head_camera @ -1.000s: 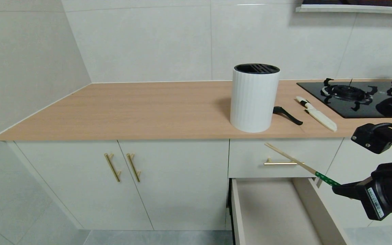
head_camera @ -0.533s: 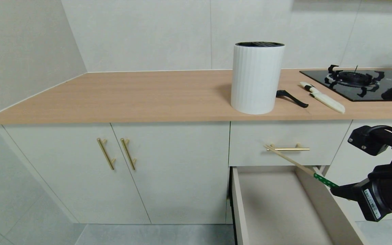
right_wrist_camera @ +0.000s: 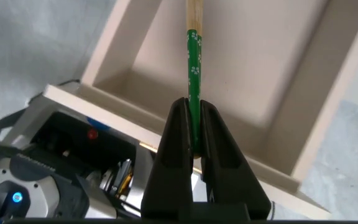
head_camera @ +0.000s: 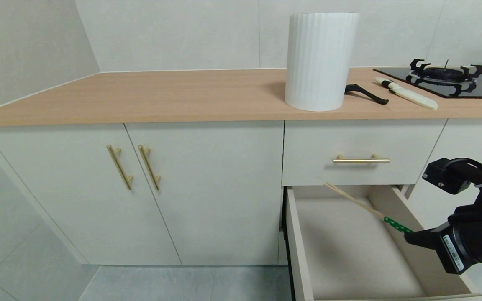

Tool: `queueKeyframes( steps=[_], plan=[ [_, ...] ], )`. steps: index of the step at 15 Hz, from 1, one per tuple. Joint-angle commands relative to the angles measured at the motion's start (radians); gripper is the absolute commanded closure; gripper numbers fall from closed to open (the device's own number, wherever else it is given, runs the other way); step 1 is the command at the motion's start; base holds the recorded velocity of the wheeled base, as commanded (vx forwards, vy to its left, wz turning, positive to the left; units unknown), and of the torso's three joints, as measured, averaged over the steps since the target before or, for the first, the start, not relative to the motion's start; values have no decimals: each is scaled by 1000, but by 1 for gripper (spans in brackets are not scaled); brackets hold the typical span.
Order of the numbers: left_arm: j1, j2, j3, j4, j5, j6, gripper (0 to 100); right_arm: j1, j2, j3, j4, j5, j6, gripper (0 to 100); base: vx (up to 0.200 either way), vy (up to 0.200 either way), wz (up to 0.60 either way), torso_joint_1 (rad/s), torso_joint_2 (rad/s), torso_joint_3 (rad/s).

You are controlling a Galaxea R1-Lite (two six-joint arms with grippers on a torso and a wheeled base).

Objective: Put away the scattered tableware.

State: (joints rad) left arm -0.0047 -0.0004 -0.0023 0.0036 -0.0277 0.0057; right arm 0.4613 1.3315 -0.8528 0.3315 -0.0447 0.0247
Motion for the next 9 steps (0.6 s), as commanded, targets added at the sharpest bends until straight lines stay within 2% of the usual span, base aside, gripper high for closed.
queueKeyframes(
  steps=[1, 6, 9],
  plan=[
    [0, 0, -1, -1, 0, 0, 0, 0, 15, 0, 1, -1, 0, 100, 0, 0, 0, -41, 207, 144],
    [0, 0, -1, -1, 0, 0, 0, 0, 40, 0, 1, 2, 0, 100, 0, 0, 0, -16, 38, 19],
    [0, 0, -1, -1, 0, 0, 0, 0, 138, 0, -20, -1, 1, 100, 0, 0, 0, 0, 0, 0]
  ],
)
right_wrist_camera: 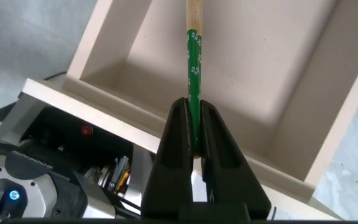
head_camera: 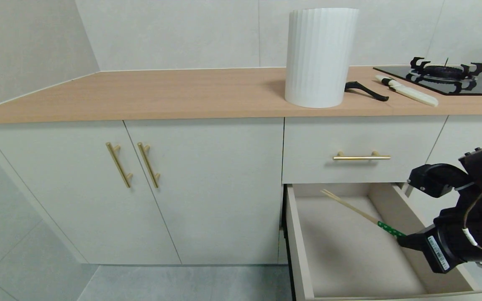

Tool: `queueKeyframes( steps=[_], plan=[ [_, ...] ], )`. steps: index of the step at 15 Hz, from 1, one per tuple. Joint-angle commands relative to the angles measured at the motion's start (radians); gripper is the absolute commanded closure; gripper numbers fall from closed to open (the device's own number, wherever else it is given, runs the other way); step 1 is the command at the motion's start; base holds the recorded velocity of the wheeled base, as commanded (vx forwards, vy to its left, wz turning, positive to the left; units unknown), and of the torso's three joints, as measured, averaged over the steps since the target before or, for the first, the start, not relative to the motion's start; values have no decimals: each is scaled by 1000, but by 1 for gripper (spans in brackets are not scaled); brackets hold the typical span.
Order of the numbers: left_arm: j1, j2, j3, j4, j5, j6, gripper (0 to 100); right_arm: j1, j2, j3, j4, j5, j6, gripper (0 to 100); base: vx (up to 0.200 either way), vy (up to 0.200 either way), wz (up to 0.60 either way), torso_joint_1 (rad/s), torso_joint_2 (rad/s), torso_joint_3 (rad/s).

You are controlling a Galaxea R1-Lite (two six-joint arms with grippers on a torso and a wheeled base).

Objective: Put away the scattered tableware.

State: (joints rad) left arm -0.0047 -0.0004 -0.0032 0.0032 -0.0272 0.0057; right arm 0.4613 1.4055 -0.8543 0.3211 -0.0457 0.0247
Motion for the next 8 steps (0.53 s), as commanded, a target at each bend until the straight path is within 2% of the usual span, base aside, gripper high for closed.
queueKeyframes(
  steps=[1, 3, 5, 8],
  plan=[
    [0, 0, 0, 0, 0, 0, 0, 5, 118, -9, -37, 0, 11, 100, 0, 0, 0, 0, 0, 0],
    [0, 0, 0, 0, 0, 0, 0, 14, 227, -11, -102, -2, 46, 100, 0, 0, 0, 0, 0, 0],
    [0, 0, 0, 0, 0, 0, 0, 16, 389, -26, -227, -13, 164, 100, 0, 0, 0, 0, 0, 0],
    [0, 0, 0, 0, 0, 0, 0, 19, 492, -42, -330, -46, 236, 100, 0, 0, 0, 0, 0, 0]
  ],
)
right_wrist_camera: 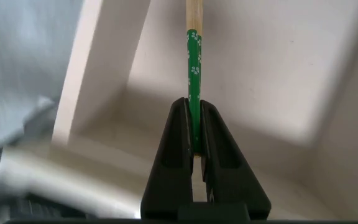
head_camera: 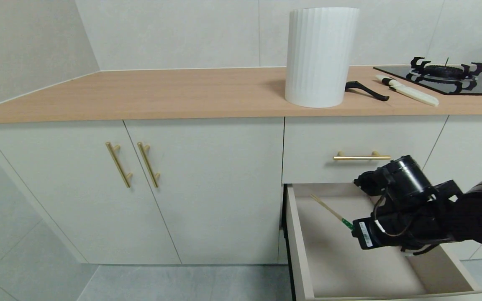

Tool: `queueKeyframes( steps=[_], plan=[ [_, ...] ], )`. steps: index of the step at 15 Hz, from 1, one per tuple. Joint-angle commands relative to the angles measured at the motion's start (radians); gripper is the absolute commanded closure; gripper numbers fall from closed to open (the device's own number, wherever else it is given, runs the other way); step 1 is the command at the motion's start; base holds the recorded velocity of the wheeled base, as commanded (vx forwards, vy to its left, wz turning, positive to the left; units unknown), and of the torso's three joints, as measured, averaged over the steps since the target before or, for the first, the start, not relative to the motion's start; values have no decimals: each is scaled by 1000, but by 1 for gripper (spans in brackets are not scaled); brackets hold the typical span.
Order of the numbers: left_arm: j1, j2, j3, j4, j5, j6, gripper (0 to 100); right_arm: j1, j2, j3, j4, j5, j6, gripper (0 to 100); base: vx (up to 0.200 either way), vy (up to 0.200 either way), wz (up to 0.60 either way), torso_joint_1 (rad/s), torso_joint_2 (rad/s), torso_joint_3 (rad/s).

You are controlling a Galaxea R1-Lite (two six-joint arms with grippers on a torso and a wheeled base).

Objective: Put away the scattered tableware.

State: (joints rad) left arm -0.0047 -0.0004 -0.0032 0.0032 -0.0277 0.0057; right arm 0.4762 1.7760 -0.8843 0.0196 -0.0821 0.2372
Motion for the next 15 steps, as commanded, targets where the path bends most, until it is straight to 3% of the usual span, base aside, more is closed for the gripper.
queueKeyframes(
  steps=[1, 6, 15],
  plan=[
    [0, 0, 0, 0, 0, 0, 0, 12, 172, -9, -98, -11, 59, 100, 0, 0, 0, 0, 0, 0],
    [0, 0, 0, 0, 0, 0, 0, 25, 323, -9, -317, -74, 125, 100, 0, 0, 0, 0, 0, 0],
    [0, 0, 0, 0, 0, 0, 0, 25, 520, -41, -363, -136, 116, 100, 0, 0, 0, 0, 0, 0]
  ],
)
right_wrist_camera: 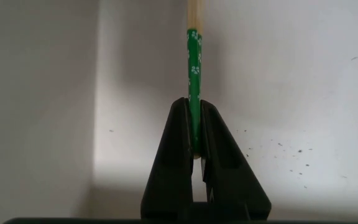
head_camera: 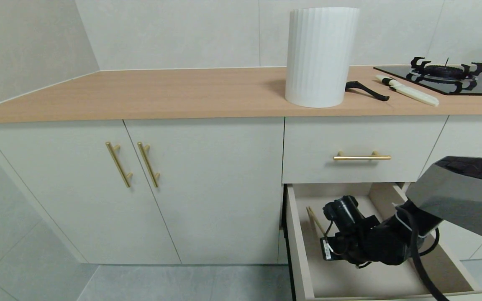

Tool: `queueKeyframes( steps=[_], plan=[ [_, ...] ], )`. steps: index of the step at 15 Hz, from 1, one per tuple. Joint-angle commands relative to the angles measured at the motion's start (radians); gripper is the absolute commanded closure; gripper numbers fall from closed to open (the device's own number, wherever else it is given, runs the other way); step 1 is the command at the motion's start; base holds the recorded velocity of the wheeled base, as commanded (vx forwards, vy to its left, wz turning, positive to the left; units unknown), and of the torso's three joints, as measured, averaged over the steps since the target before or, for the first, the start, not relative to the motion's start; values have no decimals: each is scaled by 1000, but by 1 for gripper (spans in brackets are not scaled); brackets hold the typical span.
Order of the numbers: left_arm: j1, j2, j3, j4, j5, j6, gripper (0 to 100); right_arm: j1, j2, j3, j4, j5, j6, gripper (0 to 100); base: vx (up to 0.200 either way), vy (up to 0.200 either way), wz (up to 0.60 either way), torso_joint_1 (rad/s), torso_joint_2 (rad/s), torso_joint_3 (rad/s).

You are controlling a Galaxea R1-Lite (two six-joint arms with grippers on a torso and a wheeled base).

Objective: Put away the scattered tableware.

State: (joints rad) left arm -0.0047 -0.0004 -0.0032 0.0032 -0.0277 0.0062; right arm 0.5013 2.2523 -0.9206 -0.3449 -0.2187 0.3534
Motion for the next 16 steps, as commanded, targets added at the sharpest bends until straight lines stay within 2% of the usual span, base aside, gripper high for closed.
queueKeyframes(
  steps=[1, 3, 12, 13, 16],
  plan=[
    [0, 0, 0, 0, 0, 0, 0, 0, 58, -6, 1, -1, -2, 100, 0, 0, 0, 0, 0, 0],
    [0, 0, 0, 0, 0, 0, 0, 0, 66, -17, 1, -37, -2, 100, 0, 0, 0, 0, 0, 0],
    [0, 0, 0, 0, 0, 0, 0, 0, 73, -18, 1, -41, -1, 100, 0, 0, 0, 0, 0, 0],
    [0, 0, 0, 0, 0, 0, 0, 0, 73, -18, 1, -41, -1, 0, 0, 0, 0, 0, 0, 0],
    [0, 0, 0, 0, 0, 0, 0, 0, 72, -18, 1, -41, -1, 0, 0, 0, 0, 0, 0, 0]
  ],
)
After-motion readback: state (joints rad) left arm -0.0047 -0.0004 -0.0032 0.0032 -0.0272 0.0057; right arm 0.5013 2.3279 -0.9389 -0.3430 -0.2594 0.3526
